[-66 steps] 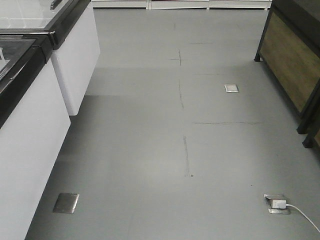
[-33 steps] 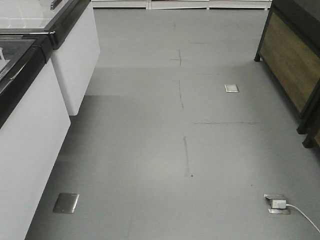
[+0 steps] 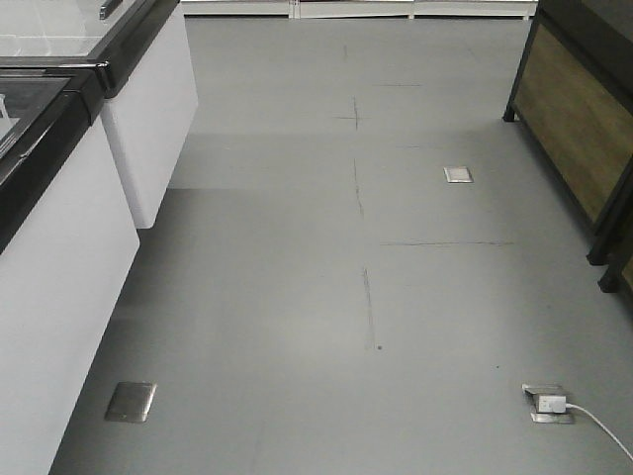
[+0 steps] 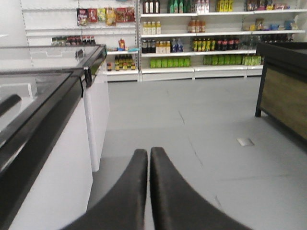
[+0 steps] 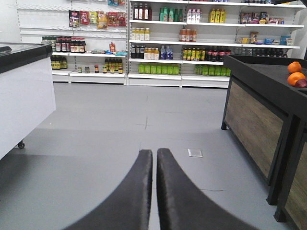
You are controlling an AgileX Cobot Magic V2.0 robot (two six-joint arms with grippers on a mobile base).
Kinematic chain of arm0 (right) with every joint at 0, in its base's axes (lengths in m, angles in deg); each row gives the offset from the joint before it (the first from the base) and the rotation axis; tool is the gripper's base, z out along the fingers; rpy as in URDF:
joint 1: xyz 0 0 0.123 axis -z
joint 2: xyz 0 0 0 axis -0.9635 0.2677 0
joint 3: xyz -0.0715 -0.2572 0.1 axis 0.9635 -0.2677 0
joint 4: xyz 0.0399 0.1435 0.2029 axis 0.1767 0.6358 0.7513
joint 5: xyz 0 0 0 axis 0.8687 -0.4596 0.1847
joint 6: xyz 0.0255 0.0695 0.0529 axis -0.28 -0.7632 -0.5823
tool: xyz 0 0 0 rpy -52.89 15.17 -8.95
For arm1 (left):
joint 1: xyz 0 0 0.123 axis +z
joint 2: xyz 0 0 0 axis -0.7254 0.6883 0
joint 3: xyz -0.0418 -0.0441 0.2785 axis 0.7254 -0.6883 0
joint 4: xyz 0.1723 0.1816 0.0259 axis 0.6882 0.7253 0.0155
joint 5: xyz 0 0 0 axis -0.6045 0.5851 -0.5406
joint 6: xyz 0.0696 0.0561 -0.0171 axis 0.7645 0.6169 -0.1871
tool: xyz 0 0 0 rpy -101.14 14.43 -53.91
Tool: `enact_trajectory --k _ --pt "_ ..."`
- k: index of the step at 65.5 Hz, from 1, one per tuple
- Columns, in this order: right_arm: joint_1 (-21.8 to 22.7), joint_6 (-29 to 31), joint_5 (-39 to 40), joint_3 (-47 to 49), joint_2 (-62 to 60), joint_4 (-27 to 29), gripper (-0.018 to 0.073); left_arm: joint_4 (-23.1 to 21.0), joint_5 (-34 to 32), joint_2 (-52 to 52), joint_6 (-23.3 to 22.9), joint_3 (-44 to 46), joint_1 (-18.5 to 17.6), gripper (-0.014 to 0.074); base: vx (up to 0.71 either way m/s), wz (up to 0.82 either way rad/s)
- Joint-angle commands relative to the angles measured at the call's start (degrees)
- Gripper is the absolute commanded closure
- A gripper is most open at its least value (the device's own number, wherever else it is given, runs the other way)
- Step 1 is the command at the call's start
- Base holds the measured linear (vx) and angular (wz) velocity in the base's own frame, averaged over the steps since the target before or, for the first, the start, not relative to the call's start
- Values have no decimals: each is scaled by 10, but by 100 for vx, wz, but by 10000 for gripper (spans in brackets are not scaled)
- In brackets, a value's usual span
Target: Left arm holds basket, right arm returns cookies
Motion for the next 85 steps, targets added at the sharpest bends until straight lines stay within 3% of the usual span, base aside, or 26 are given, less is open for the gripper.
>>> enact_trajectory --k 1,10,24,41,72,85 --pt "0 2 42 -10 -8 -2 569 0 -64 -9 12 48 -4 603 0 0" --pt "0 2 42 -10 -8 -2 569 0 -61 1 64 110 -4 603 0 0" --pt "0 2 42 -10 -8 -2 569 0 1 92 64 221 -4 602 0 0" --pt "0 2 42 -10 -8 -2 569 0 131 268 58 332 -4 602 0 0" --pt "0 2 42 -10 -8 -2 569 0 127 338 57 339 -4 601 0 0" --pt "0 2 42 -10 -8 -2 569 0 140 338 60 339 -4 550 0 0"
